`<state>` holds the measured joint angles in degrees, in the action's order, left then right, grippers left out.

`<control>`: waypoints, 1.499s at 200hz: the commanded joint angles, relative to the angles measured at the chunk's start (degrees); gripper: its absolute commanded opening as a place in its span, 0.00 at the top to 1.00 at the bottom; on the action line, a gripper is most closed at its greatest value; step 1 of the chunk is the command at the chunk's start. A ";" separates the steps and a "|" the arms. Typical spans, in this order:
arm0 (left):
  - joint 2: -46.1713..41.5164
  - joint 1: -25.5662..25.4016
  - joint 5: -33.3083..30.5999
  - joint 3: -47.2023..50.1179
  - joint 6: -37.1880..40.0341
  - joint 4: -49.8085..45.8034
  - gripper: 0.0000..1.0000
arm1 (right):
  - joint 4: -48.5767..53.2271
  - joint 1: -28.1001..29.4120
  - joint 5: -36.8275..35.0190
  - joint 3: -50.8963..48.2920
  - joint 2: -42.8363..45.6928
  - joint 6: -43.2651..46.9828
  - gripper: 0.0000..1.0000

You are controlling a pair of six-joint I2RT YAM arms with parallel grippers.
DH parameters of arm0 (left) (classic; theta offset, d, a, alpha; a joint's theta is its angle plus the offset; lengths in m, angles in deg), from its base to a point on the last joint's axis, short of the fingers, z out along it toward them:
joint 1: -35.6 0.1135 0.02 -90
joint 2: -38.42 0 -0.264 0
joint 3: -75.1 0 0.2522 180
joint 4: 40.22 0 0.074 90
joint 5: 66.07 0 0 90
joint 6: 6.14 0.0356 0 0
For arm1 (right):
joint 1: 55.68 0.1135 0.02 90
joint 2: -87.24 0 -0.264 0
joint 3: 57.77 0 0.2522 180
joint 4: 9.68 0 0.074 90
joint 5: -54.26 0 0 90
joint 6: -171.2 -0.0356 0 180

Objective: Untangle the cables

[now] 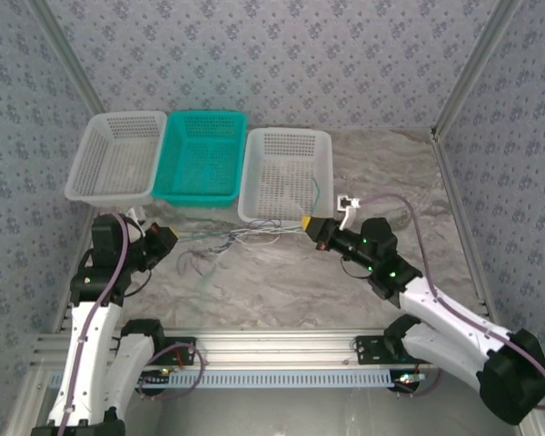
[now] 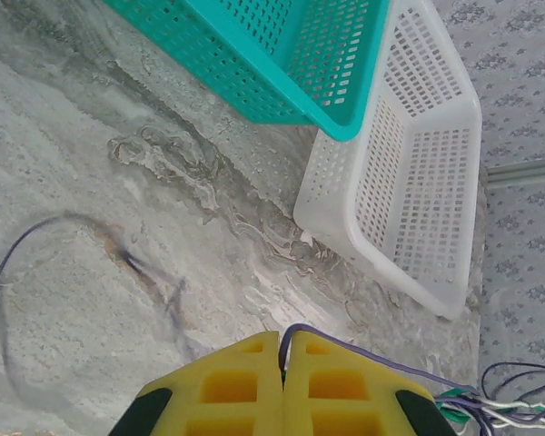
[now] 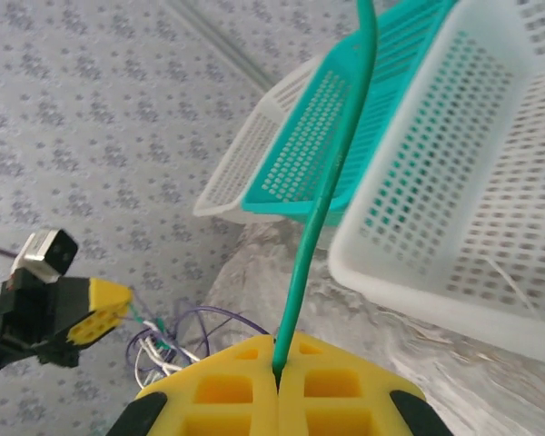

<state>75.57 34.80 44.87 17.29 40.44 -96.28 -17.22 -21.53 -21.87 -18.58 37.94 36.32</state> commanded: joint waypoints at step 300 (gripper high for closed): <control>0.86 -25.51 -2.77 3.83 18.70 26.85 0.18 | 10.56 2.39 -7.10 12.74 -8.19 11.52 1.00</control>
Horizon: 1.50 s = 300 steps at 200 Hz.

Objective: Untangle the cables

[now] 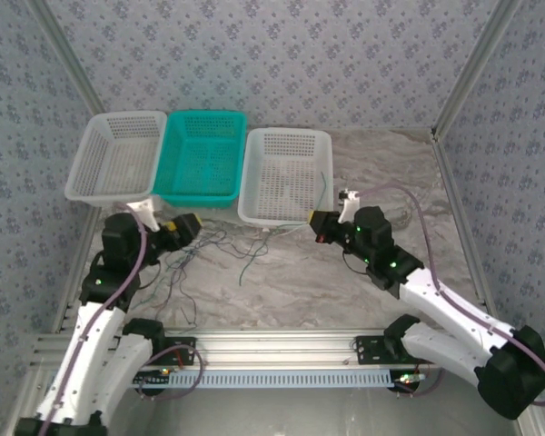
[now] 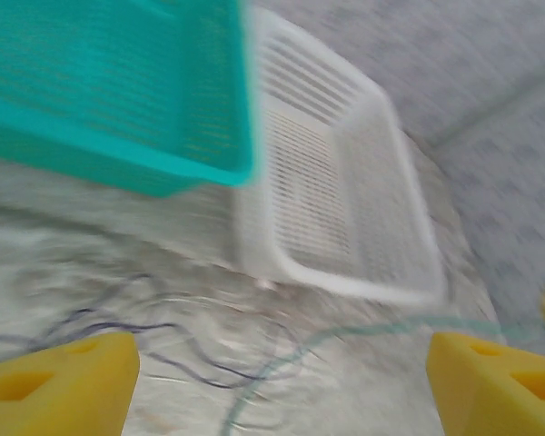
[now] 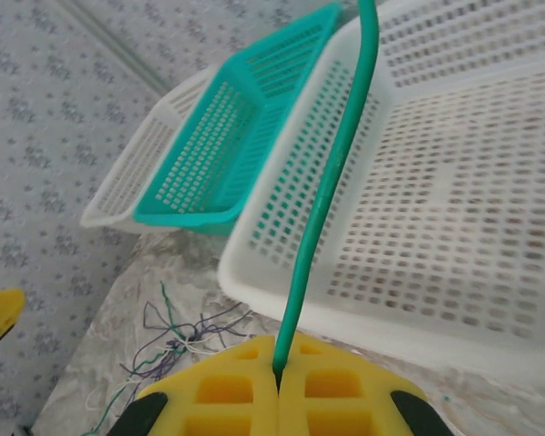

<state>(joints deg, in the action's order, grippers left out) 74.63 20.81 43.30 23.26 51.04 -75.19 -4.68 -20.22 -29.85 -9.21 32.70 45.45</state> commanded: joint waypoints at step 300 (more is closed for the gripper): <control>32.67 -35.77 -35.20 -5.17 11.34 19.30 1.00 | 4.69 6.58 -6.78 12.39 -12.35 -10.17 0.97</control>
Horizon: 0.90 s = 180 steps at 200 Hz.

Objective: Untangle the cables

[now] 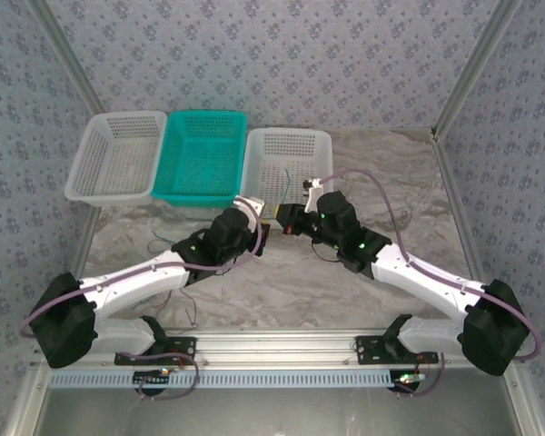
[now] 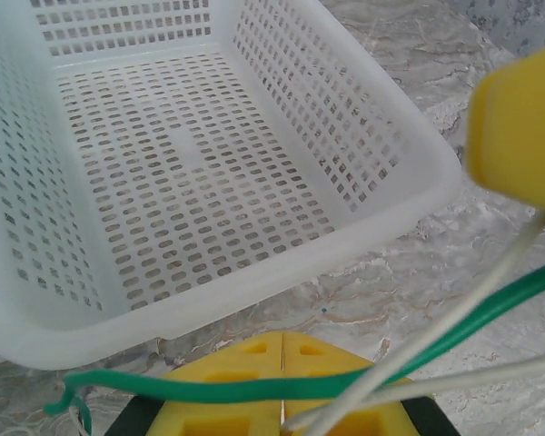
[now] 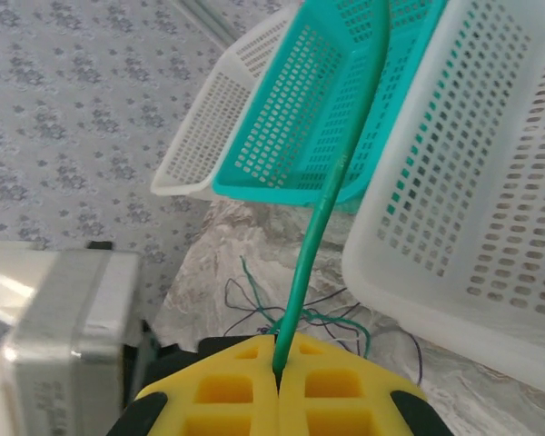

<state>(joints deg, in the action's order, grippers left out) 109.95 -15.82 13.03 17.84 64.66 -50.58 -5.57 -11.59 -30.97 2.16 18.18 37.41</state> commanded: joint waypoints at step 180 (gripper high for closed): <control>-15.16 15.75 -6.42 8.14 -17.14 -19.09 0.75 | 10.73 -18.72 4.65 -4.95 20.72 0.63 1.00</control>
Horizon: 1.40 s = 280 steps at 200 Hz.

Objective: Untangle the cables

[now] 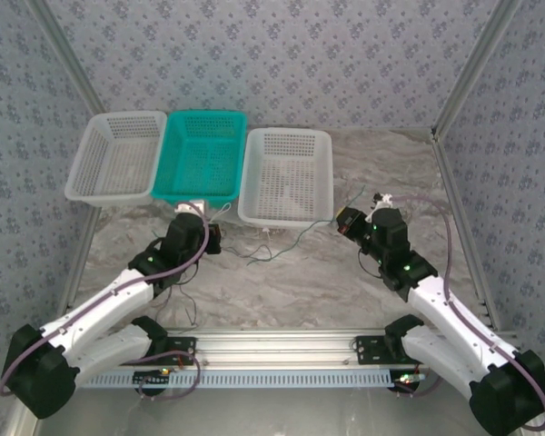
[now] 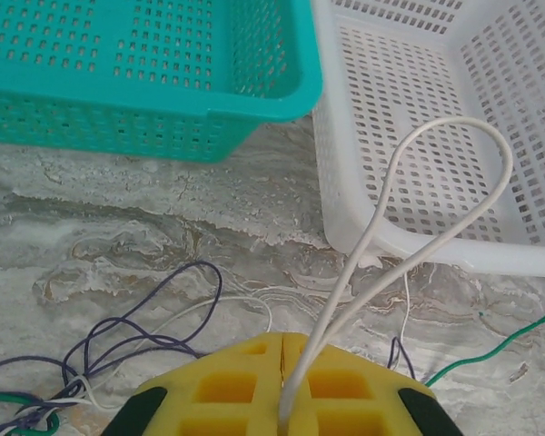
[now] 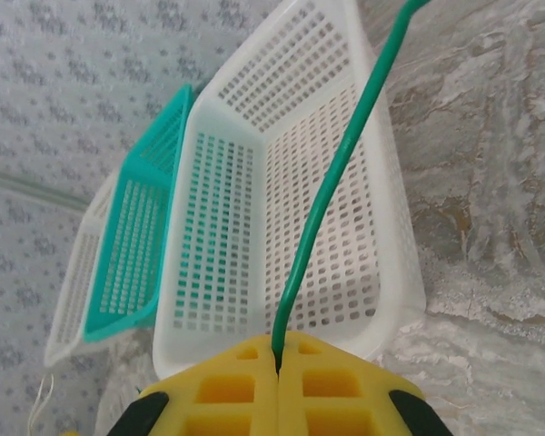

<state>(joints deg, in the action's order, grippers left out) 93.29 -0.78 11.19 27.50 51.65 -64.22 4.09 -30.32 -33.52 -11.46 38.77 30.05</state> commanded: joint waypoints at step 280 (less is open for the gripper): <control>-10.82 9.75 -1.02 -0.68 -13.55 -12.77 0.01 | 21.37 -1.01 22.42 65.42 -65.35 15.67 0.98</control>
<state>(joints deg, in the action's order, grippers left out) 83.17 8.29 10.58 28.06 39.70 -75.41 14.97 -31.15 -16.06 47.67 -20.17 51.07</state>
